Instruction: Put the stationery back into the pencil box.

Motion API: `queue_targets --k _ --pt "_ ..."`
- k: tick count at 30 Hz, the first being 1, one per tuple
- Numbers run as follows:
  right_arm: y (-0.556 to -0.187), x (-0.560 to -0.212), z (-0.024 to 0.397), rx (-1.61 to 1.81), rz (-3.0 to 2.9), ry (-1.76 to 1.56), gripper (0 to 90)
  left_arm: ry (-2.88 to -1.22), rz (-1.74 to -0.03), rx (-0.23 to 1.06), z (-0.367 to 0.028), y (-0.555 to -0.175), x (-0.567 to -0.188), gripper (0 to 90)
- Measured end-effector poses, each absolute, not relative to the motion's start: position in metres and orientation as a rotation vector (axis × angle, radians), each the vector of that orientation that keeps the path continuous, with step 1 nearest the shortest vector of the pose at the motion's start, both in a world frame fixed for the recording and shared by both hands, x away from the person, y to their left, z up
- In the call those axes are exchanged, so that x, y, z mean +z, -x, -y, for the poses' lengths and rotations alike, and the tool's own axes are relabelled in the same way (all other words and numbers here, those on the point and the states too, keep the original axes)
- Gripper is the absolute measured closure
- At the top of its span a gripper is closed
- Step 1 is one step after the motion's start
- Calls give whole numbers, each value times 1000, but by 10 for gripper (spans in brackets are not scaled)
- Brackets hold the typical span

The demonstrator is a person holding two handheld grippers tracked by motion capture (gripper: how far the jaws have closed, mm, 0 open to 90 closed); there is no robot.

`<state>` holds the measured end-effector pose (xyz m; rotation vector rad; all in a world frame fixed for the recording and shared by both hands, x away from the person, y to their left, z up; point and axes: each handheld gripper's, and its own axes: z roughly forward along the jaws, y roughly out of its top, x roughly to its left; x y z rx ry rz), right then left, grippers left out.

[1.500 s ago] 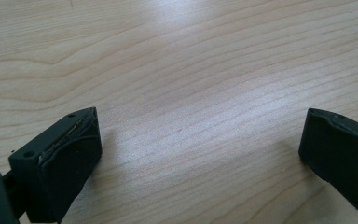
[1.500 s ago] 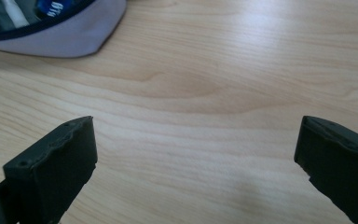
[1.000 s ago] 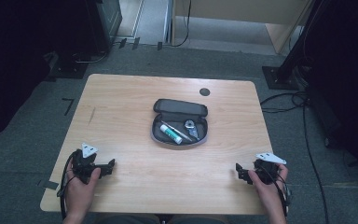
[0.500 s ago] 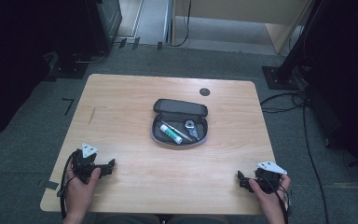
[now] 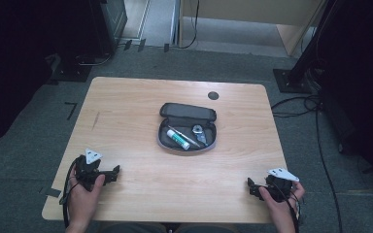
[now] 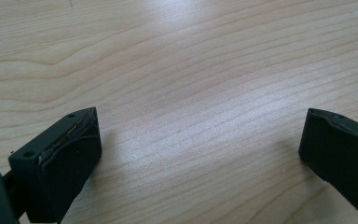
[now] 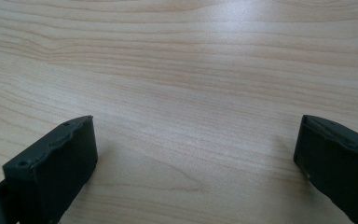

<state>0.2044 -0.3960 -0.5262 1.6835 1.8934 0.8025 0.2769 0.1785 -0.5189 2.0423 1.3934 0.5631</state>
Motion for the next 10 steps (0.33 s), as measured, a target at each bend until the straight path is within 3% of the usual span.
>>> queue_targets --k 10 --pt "-206 -526 396 802 -1895 -1681 0 -2040 -1397 566 -178 -276 -519 0"
